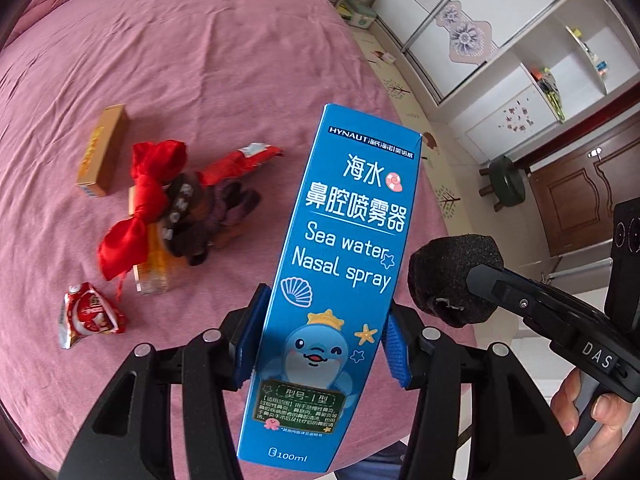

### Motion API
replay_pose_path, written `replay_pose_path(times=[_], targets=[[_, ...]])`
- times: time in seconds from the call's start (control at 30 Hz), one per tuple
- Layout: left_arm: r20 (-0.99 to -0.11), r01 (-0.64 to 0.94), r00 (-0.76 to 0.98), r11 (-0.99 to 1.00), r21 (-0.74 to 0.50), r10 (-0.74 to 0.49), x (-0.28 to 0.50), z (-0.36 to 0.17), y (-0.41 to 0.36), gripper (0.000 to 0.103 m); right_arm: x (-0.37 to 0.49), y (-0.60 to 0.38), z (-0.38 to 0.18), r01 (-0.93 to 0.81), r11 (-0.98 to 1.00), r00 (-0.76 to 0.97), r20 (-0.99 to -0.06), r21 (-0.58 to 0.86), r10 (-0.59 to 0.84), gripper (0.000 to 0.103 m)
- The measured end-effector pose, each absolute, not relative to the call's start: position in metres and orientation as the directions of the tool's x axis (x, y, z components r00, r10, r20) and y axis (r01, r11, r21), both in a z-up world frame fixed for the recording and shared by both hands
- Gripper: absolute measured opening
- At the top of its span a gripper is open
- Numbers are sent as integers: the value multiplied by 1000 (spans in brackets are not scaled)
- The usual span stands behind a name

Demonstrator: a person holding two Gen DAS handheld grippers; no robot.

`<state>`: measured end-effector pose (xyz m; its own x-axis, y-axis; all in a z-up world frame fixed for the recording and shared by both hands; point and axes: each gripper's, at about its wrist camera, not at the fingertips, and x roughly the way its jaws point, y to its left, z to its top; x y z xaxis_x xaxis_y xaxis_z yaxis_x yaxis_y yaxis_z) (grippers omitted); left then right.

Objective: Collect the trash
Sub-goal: 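Carry the box and sock over the yellow bin and open both tools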

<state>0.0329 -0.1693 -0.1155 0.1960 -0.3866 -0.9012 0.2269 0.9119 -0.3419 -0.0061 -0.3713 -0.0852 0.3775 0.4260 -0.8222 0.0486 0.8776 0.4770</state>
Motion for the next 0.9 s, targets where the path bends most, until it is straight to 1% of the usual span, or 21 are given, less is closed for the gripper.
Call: replay_pose_path(times=[0.23, 0.53, 0.9], targets=[[-903, 341, 136, 875, -344, -408, 33, -122, -265, 52, -26, -470, -95, 184, 865, 426, -831, 467, 358, 11], [-907, 459, 66, 820, -342, -415, 44, -135, -377, 52, -46, -570, -112, 332, 823, 466, -839, 461, 281, 11], [-914, 548, -5, 764, -341, -405, 62, -159, -473, 52, -58, -651, -133, 460, 766, 485, -850, 449, 208, 11]])
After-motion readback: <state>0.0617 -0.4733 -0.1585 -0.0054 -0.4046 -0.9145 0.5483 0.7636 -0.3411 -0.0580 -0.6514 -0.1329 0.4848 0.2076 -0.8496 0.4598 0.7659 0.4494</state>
